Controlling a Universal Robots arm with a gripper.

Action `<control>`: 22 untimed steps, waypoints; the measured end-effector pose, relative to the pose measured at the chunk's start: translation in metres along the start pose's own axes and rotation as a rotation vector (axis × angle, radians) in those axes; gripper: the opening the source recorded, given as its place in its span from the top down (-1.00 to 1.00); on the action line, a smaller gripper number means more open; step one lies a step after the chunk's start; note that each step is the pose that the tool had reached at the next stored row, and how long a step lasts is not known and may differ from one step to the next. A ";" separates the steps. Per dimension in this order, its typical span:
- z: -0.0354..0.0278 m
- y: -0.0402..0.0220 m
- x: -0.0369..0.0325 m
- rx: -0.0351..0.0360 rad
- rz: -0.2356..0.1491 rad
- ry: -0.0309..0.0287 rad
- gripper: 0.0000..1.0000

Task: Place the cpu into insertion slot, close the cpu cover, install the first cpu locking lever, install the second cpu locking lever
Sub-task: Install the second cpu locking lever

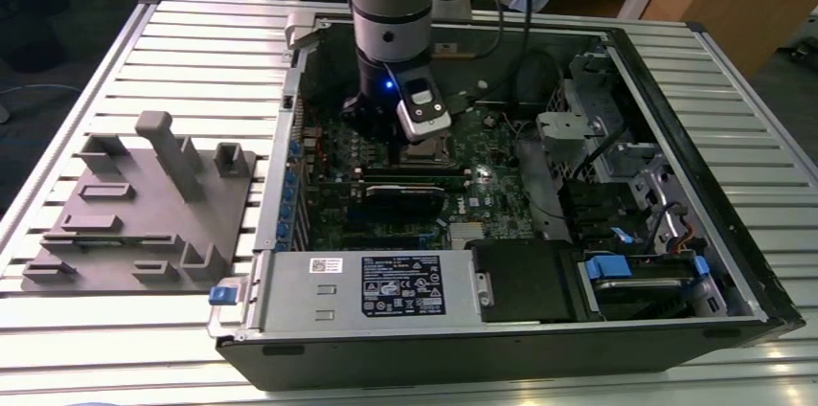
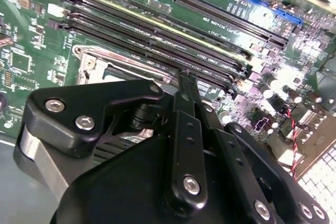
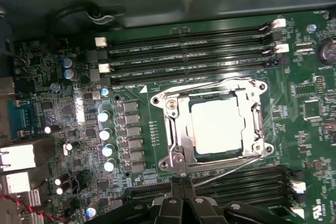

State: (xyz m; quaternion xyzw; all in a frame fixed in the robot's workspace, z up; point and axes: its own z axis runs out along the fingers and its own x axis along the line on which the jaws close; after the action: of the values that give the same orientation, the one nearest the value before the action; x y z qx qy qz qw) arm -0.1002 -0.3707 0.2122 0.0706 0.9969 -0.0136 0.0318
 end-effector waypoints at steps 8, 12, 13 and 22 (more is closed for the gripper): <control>0.0035 -0.0003 0.0026 -0.0346 0.002 0.0049 0.79; 0.0059 -0.0004 0.0031 -0.0499 0.003 0.0069 0.79; 0.0062 -0.0005 0.0031 -0.0500 0.003 0.0070 0.79; 0.0065 -0.0061 0.0023 -0.0509 0.003 0.0072 0.79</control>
State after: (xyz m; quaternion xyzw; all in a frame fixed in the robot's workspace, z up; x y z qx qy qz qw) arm -0.1029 -0.3766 0.2058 0.0713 0.9969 0.0121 0.0300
